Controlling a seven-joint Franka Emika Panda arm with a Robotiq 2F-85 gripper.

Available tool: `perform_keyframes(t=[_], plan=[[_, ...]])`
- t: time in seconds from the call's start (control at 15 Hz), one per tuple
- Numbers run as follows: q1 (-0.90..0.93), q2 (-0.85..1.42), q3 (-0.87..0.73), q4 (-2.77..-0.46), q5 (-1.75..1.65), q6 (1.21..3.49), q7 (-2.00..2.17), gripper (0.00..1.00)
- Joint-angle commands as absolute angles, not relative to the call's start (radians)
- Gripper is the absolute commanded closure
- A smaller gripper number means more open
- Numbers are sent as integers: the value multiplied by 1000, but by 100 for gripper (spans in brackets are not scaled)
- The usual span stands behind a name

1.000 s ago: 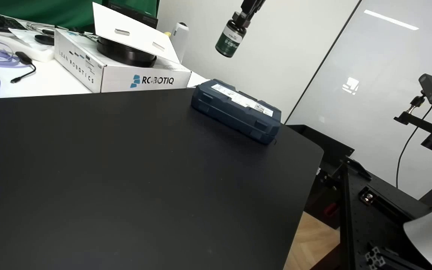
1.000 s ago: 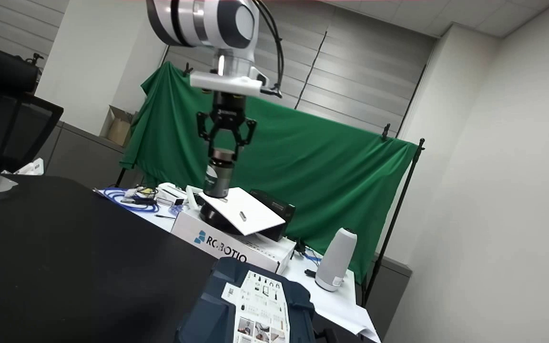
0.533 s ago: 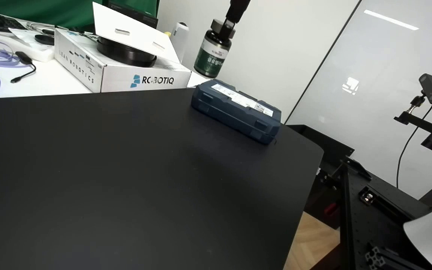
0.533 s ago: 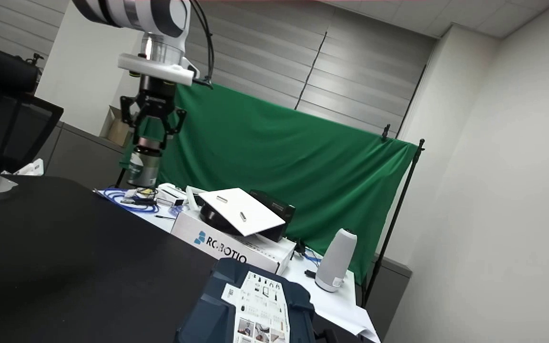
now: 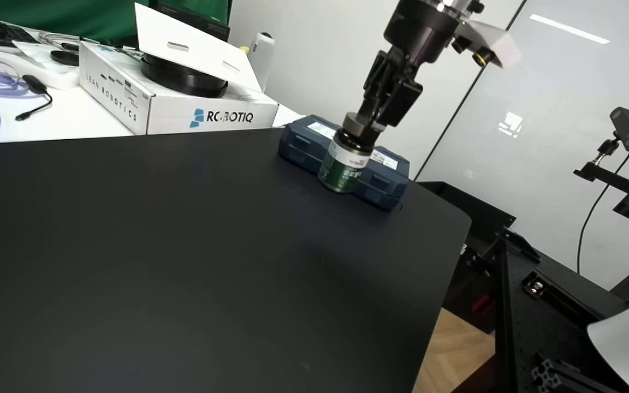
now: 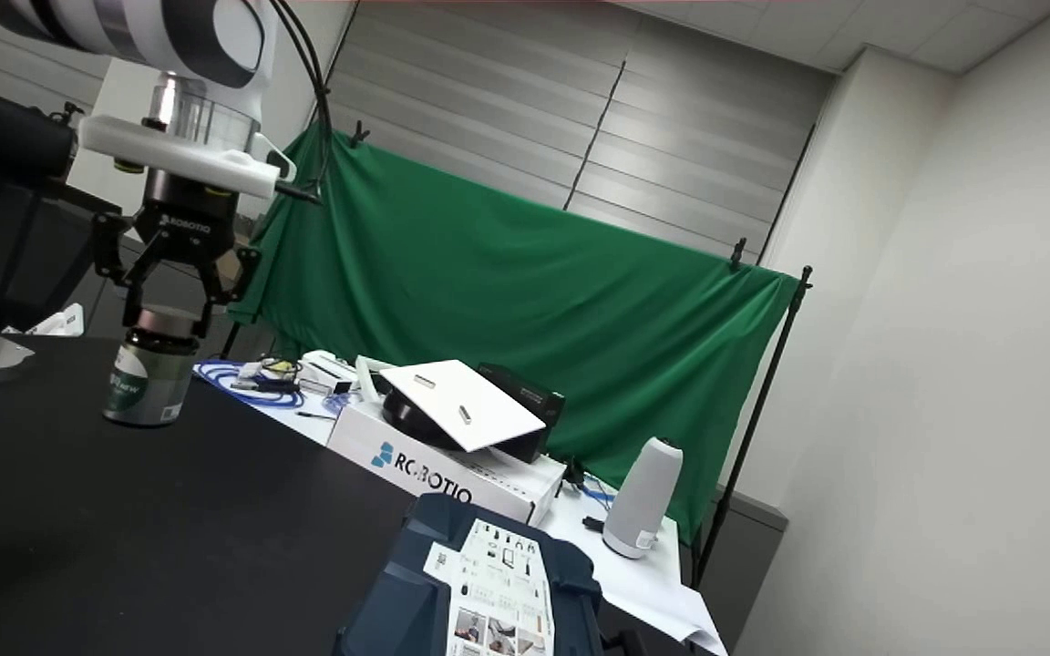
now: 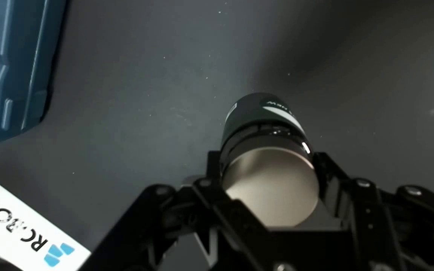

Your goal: Place the bottle on the table

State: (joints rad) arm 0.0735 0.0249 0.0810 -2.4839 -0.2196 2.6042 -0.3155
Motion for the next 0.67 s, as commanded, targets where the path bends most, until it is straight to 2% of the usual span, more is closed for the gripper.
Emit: perform_keyframes(t=[0.0, 0.6], plan=[[53, 5, 59, -2602, -230, 2716, -334, 63], [13, 155, -5, -2606, -291, 2842, -320, 63]])
